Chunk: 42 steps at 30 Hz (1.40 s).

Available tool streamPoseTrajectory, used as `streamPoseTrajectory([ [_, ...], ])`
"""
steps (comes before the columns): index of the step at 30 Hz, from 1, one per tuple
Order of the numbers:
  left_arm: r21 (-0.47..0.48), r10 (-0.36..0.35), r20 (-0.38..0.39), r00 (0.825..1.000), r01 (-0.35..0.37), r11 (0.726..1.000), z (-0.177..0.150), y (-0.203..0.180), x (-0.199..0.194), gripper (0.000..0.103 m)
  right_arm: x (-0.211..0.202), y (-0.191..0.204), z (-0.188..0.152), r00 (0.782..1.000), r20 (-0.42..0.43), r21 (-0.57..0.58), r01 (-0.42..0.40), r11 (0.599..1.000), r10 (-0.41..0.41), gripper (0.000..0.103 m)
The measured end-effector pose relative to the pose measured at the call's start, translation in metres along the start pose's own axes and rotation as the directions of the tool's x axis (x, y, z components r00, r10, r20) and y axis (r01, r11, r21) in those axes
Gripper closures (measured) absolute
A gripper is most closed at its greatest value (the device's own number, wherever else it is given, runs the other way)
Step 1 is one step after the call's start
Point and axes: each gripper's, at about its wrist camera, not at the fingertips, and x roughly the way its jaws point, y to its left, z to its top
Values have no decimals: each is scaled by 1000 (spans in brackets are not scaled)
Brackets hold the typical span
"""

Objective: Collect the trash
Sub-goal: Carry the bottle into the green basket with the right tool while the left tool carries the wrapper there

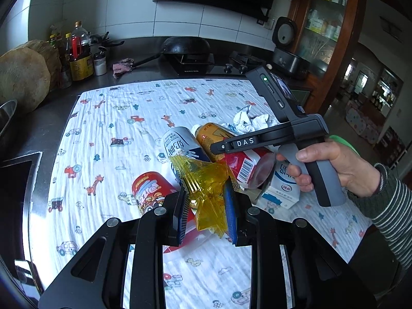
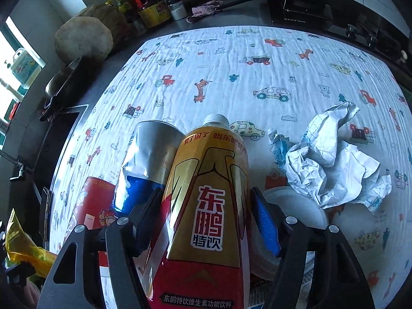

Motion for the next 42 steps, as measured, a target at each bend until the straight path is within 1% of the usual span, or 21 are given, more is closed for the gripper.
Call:
streamPoseTrajectory([
  [4,6,-7,9,1000,7,1000,2,-5,-2,79,-20,-5,-9,999,35,3,-20,1000,20,40],
  [7,14,-14,16,1000,14,1000,4,-10,-3,79,-34,-7,-15,998,57,-10,-1,1000,1,40],
  [10,23,-21,16,1000,20,1000,5,-16,-3,79,-40,-9,-23,999,45,-24,11,1000,-10,40],
  [16,28,-29,9,1000,28,999,3,-21,0,79,-34,-3,-30,999,3,-71,43,997,-43,40],
  [21,32,-26,1,1000,26,999,1,-21,2,79,-19,2,-30,995,-30,-99,92,991,-96,39],
  [26,23,-21,-4,1000,21,1000,0,-16,2,79,-15,5,-30,993,-21,-108,110,988,-113,40],
  [28,22,-20,-3,1000,20,1000,0,-16,1,79,-19,6,-31,994,-1,-107,112,988,-113,40],
  [30,19,-26,2,1000,26,999,0,-17,-1,79,-29,8,-33,992,38,-121,123,985,-119,40],
  [32,24,-27,5,1000,27,999,2,-18,-1,79,-43,6,-36,993,67,-110,104,988,-98,41],
  [35,36,-38,7,999,38,999,6,-25,-2,79,-66,2,-41,990,115,-99,97,990,-86,41],
  [37,46,-52,9,999,51,998,9,-32,-1,79,-84,-7,-46,986,146,-83,91,992,-78,41],
  [40,72,-78,14,997,77,994,16,-47,1,79,-110,-25,-57,978,190,-52,99,994,-88,41],
  [42,88,-105,13,994,104,991,22,-59,3,79,-128,-44,-67,970,218,-17,116,993,-110,41],
])
